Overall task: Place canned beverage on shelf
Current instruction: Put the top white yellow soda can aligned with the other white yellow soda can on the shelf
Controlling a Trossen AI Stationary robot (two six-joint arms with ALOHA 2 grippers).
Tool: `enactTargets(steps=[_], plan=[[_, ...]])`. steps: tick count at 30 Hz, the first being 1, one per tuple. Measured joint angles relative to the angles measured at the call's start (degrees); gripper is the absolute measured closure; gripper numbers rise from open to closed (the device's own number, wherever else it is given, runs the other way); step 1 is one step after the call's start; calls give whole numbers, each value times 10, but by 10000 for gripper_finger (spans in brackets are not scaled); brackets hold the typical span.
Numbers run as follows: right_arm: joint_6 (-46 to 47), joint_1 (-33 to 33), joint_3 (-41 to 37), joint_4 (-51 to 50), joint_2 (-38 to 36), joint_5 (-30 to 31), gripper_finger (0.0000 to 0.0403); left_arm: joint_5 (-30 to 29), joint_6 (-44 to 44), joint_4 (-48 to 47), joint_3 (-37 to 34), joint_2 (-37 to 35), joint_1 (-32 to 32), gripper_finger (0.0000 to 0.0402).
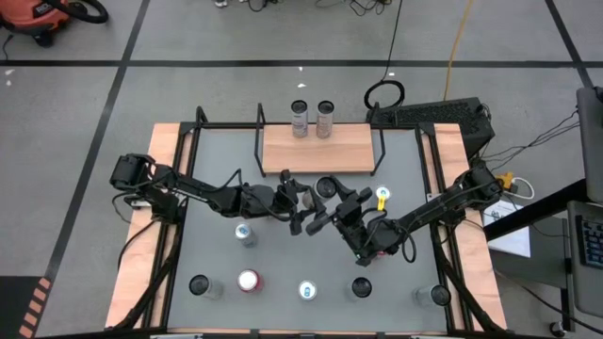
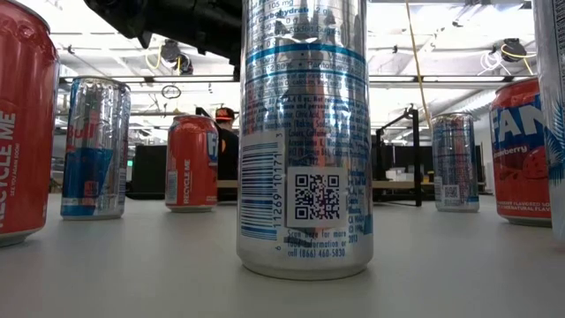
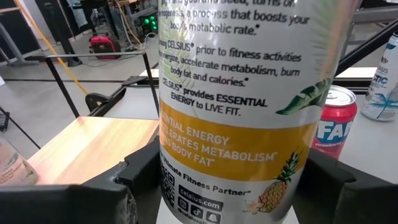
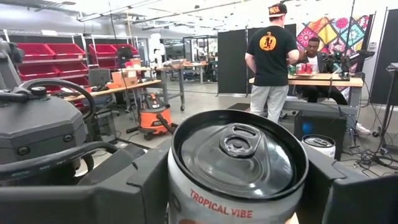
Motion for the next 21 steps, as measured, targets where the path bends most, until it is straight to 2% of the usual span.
enactTargets(steps=[7,15,21], plan=[[-18,0,0,-8,0,3,181,-2,5,0,0,-1,0,101],[-60,0,0,-7,0,36,182,-2,4,-8,0,-7,-3,45],[-67,-2,0,-9,0,36,184,-31,-1,-59,1,-14,-12,36]])
